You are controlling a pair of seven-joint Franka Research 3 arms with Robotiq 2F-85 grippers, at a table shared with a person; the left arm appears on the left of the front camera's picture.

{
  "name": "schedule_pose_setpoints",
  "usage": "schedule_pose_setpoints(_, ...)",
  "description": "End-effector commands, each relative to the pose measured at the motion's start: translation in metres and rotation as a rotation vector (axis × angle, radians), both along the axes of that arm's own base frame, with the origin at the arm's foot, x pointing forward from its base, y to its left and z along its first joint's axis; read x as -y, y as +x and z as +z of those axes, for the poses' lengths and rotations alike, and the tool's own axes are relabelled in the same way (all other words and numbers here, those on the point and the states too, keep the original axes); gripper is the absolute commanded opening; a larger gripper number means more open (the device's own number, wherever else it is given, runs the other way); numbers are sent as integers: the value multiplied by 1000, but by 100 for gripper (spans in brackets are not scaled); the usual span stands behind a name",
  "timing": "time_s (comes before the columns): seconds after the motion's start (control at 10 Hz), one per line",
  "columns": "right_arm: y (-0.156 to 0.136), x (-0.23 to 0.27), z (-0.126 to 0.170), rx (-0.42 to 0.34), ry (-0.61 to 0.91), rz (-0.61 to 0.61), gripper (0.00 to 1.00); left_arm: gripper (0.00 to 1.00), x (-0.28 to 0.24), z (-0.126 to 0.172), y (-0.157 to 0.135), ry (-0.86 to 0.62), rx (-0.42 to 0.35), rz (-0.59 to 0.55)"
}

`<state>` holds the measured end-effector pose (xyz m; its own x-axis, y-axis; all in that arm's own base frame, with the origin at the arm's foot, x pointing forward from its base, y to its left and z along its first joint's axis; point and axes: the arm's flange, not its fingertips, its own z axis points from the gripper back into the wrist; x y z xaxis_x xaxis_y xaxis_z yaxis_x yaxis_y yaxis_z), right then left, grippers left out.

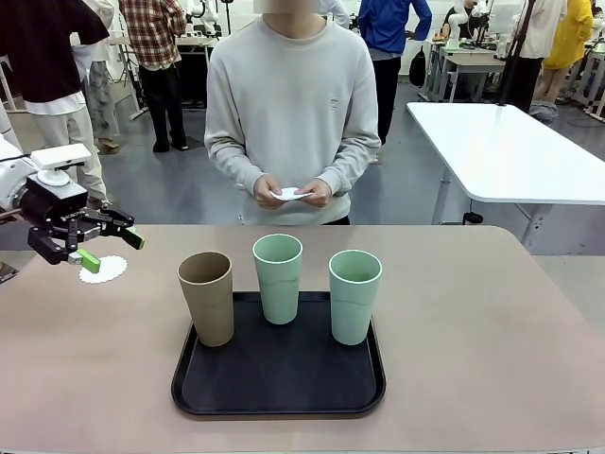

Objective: Place coasters on the table and set cups on them.
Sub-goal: Pick up one Reusable plastic cup and place it on a coaster set by the human.

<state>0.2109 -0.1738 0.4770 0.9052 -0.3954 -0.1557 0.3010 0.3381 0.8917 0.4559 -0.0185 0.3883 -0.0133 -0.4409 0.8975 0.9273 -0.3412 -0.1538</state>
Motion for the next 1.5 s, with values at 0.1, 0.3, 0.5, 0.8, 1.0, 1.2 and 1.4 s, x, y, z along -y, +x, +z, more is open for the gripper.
schedule_pose_setpoints(0.1, -1, 0, 0, 9, 8, 3, 100, 100, 0, 0, 0, 0, 0, 0)
schedule_pose_setpoints(0.3, -1, 0, 0, 9, 8, 3, 100, 100, 0, 0, 0, 0, 0, 0)
schedule_pose_setpoints(0.5, -1, 0, 0, 9, 8, 3, 100, 100, 0, 0, 0, 0, 0, 0)
schedule_pose_setpoints(0.8, -1, 0, 0, 9, 8, 3, 100, 100, 4, -2, -3, 17, -13, 13)
schedule_pose_setpoints(1.0, -1, 0, 0, 9, 8, 3, 100, 100, 5, -23, -2, 37, 54, 12)
schedule_pose_setpoints(1.2, -1, 0, 0, 9, 8, 3, 100, 100, 7, -37, -2, -38, 103, 55)
schedule_pose_setpoints(1.4, -1, 0, 0, 9, 8, 3, 100, 100, 10, -53, -4, -134, 168, 15)
